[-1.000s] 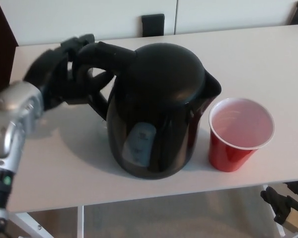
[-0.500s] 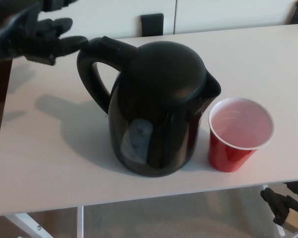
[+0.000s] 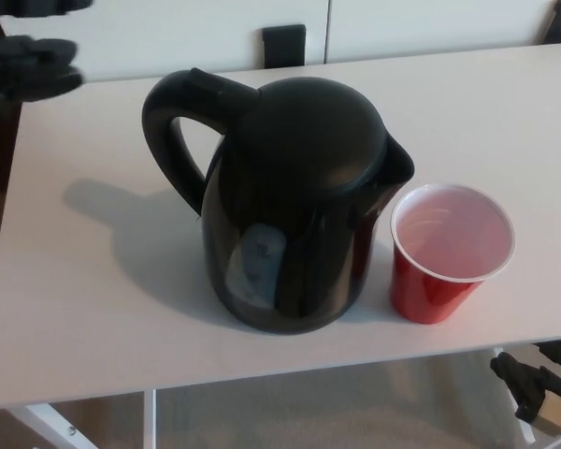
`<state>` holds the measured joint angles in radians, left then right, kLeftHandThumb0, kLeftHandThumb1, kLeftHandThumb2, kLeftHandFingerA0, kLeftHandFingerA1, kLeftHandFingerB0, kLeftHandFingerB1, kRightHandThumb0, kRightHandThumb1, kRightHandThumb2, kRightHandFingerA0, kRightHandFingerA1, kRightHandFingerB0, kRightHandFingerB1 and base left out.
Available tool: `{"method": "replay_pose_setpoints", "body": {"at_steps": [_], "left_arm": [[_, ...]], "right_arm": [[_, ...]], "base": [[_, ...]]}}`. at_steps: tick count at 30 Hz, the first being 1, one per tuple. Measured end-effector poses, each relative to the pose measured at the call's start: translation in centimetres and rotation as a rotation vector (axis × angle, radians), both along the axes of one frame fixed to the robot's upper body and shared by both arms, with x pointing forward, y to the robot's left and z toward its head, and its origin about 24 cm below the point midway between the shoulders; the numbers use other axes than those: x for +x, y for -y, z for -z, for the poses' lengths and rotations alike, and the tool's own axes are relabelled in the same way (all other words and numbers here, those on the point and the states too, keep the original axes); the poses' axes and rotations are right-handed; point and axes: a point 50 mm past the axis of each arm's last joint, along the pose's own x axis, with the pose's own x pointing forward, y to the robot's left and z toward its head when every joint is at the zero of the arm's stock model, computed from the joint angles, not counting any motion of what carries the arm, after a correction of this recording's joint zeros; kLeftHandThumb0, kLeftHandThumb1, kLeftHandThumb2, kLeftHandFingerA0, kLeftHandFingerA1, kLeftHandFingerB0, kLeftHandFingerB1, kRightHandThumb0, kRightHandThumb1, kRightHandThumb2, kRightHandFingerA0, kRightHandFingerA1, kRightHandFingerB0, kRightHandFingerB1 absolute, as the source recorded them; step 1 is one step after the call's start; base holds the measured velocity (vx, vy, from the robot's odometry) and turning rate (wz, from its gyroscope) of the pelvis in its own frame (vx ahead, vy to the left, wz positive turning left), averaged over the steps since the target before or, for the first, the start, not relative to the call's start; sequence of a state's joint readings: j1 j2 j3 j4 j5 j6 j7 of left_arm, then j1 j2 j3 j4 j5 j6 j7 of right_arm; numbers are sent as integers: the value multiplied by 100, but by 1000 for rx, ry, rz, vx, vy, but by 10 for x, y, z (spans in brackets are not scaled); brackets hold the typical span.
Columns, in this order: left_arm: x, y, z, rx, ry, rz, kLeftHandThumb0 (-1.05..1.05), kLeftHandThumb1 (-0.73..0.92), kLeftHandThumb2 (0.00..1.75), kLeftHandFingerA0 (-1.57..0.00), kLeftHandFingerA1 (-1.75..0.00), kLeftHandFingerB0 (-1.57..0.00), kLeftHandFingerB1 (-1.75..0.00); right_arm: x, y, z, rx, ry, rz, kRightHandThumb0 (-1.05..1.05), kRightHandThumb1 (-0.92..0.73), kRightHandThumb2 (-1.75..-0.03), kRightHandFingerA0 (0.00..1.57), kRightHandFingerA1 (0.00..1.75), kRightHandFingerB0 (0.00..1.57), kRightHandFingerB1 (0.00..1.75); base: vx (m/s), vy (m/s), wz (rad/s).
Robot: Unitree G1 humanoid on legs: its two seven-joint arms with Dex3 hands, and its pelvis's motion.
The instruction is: The robot walk towards a table in front and uses its left hand to pick up the pot from the base and pour water to the cup on the right hand side
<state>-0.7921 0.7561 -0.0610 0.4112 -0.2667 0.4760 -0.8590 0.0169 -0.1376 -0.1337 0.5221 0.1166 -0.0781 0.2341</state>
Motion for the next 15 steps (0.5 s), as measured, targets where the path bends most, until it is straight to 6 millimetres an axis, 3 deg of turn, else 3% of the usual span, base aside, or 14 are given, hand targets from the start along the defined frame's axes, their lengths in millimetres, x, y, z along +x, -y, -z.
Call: {"method": "replay_pose_setpoints", "body": {"at_steps": [1,3,7,8,9,12,14,15], "left_arm": [[-7,-8,4,-30,7,-9,-72,40,69,0,0,0,0],[-17,-16,10,-61,16,-24,-74,44,80,0,-4,0,0],[-41,-37,27,-119,27,-78,-67,46,81,0,-16,0,-11],[-47,-42,32,-135,29,-97,-61,64,62,0,-23,0,-13],[-58,-51,39,-158,30,-127,-65,50,85,-1,-26,-1,-20],[-82,-71,60,-216,20,-215,-62,49,84,-1,-38,0,-29],[-101,-86,76,-257,2,-291,-63,55,79,-4,-37,-6,-34],[-107,-91,81,-271,-2,-316,-33,45,98,0,-49,0,-48]], "right_arm": [[0,0,0,-1,-2,-1,-63,-58,-81,27,50,16,45],[0,0,0,-2,-4,-2,-62,-59,-81,26,50,16,44],[-1,0,1,-1,-7,-3,-64,-58,-83,29,51,18,45],[-1,0,1,-1,-8,-3,-64,-57,-84,29,52,17,45],[-2,0,1,-2,-8,-4,-63,-57,-83,29,51,17,45],[-3,0,2,-2,-11,-3,-63,-57,-84,30,51,18,45],[-4,1,3,-3,-15,-3,-63,-57,-84,30,51,18,45],[-4,1,3,-3,-16,-3,-62,-57,-84,30,51,18,45]], "base": [[0,0,0],[0,0,0],[0,0,0],[0,0,0],[0,0,0],[0,0,0],[0,0,0],[0,0,0]]}}
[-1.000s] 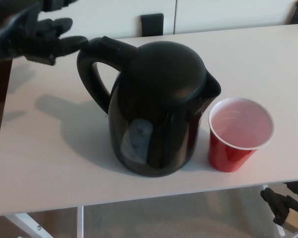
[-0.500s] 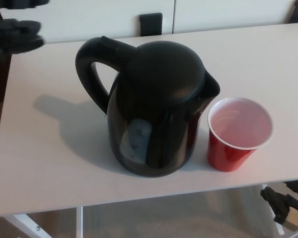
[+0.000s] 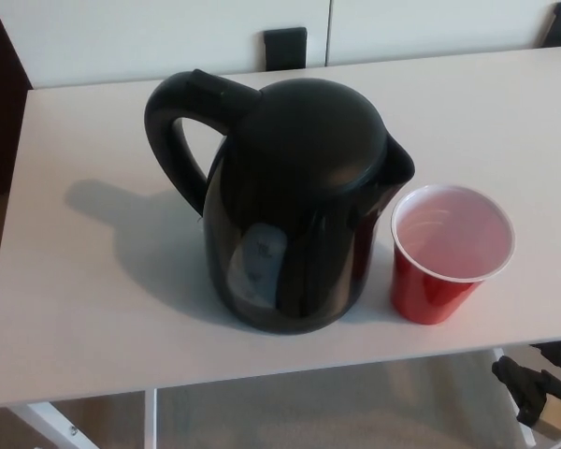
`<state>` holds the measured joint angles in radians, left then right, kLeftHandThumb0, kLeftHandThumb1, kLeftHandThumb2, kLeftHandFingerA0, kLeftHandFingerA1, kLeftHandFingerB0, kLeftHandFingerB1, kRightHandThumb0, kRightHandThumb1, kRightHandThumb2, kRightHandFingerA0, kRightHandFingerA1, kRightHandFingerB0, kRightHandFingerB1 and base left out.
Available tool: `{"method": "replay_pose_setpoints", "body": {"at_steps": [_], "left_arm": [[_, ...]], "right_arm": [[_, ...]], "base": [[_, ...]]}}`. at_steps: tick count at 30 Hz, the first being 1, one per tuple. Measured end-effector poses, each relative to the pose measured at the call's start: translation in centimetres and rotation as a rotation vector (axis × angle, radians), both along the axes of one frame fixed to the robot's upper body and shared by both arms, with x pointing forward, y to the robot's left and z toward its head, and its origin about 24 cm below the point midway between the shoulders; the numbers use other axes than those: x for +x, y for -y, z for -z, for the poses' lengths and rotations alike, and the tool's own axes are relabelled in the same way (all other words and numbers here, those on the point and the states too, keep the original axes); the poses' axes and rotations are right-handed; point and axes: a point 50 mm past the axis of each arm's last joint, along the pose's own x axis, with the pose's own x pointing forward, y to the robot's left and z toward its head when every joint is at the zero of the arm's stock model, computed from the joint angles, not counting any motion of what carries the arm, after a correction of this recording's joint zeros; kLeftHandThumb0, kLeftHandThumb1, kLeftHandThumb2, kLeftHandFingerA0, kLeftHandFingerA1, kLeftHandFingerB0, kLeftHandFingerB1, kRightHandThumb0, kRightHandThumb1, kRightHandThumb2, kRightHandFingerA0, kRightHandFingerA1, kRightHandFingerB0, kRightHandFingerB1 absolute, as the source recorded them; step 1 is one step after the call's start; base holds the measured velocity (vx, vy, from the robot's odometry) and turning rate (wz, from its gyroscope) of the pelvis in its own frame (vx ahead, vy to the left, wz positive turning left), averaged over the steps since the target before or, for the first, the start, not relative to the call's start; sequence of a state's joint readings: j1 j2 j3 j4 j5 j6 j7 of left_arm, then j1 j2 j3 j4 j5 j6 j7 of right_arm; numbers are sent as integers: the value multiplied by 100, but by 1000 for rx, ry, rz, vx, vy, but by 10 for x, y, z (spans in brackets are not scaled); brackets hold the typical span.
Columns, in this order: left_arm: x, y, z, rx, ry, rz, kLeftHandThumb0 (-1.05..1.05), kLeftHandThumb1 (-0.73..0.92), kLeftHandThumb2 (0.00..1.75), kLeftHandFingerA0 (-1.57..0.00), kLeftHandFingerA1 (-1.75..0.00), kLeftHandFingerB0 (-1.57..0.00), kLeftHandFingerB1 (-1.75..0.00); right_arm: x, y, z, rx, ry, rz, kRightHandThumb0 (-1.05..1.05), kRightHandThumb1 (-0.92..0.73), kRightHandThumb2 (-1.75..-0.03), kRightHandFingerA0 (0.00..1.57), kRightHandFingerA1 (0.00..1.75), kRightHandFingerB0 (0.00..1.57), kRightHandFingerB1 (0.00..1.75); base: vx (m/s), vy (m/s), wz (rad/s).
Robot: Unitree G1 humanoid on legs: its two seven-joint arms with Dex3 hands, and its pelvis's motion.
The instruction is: The robot walk towards a table in front and uses its left hand to pick up the pot from the base and pour water to the cup on the right hand side
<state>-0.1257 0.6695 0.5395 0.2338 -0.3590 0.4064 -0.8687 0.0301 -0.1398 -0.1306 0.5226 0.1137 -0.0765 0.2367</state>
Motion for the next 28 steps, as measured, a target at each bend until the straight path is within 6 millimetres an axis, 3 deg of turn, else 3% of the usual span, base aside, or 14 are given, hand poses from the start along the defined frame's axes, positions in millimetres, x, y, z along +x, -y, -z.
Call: {"method": "replay_pose_setpoints", "body": {"at_steps": [2,5,7,8,9,11,13,16,19,20,21,25,26,28], "left_arm": [[-23,-17,18,-44,-31,-91,-68,51,79,-7,-32,-8,-33],[-57,-38,45,-95,-86,-223,-65,66,60,-7,-26,-16,-27],[-90,-51,74,-138,-166,-344,-66,71,62,-11,-27,-15,-27],[-103,-55,85,-151,-203,-388,-36,46,101,0,-49,0,-48],[-117,-58,98,-166,-246,-434,-36,46,101,0,-49,0,-48],[-144,-60,121,-194,-333,-518,-73,61,93,-5,-43,0,-33],[-163,-59,138,-212,-406,-574,-36,51,105,-1,-50,0,-49],[-196,-51,171,-237,-559,-659,-76,59,93,0,-43,-11,-35],[-219,-37,197,-258,-694,-708,-70,57,91,-5,-46,0,-38],[-226,-31,206,-259,-743,-718,-67,76,64,-13,-35,-11,-30],[-233,-24,215,-258,-789,-723,-75,58,90,-4,-43,0,-38],[-243,-9,231,-212,-891,-707,-73,60,94,-4,-41,-3,-38],[-242,-8,233,-197,-901,-702,-37,50,105,0,-49,0,-49],[-240,-7,235,-165,-910,-696,-37,50,105,0,-49,0,-49]], "right_arm": [[-2,1,1,-2,-7,2,-58,-70,-61,36,43,21,36],[-7,2,4,-4,-19,5,-57,-69,-60,39,44,22,37],[-11,3,6,-5,-32,8,-58,-69,-60,39,44,23,36],[-12,3,7,-5,-37,9,-57,-69,-61,37,43,22,36],[-14,3,8,-6,-42,10,-60,-57,-83,30,52,17,45],[-18,4,10,-8,-55,13,-56,-69,-61,37,44,22,36],[-22,5,13,-8,-69,16,-54,-70,-62,37,44,22,36],[-32,7,21,-8,-111,26,-58,-58,-80,30,51,18,45],[-42,10,30,-8,-164,40,-57,-59,-80,27,49,17,44],[-47,12,34,-10,-190,47,-51,-72,-61,33,42,21,34],[-52,15,38,-13,-218,56,-55,-62,-78,25,47,18,42],[-69,26,50,-25,-311,82,-52,-70,-60,32,41,20,33],[-73,28,53,-29,-333,88,-57,-59,-78,24,47,16,42],[-81,34,58,-37,-377,104,-57,-59,-78,24,47,16,42]], "base": [[0,0,0],[0,0,0],[0,0,0],[0,0,0],[0,0,0],[0,0,0],[0,0,0],[0,0,0],[0,0,0],[0,0,0],[0,0,0],[0,0,0],[0,0,0],[0,0,0]]}}
